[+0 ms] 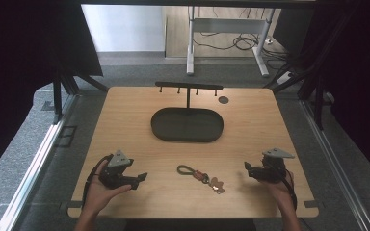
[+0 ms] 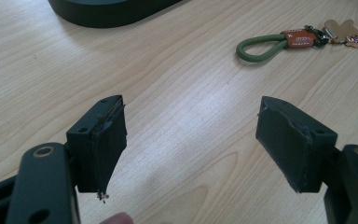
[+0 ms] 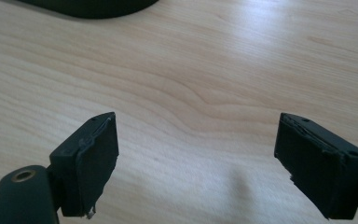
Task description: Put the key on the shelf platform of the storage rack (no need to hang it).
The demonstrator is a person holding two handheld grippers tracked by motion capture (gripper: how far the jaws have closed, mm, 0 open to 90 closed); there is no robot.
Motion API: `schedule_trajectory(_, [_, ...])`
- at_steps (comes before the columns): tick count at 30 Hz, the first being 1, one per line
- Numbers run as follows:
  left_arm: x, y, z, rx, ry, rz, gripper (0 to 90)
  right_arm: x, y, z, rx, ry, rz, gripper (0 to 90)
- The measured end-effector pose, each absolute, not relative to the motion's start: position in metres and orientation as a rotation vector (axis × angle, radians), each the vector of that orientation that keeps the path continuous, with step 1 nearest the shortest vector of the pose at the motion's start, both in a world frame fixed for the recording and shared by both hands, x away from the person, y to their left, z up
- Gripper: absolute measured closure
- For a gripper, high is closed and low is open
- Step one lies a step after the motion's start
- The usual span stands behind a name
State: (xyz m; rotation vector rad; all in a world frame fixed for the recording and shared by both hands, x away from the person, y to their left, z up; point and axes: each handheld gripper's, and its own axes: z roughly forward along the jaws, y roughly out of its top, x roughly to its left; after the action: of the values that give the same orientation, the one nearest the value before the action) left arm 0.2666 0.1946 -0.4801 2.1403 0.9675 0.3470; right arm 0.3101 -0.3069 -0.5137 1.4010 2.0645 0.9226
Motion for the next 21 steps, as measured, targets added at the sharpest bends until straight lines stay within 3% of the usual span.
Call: schedule_trajectory(21, [0.2654,0.1926,-0.4805,2.141,0.975,0.349,24.8,0.3087,-0.3121,-0.5058,1.362,2.168,0.943,25.1])
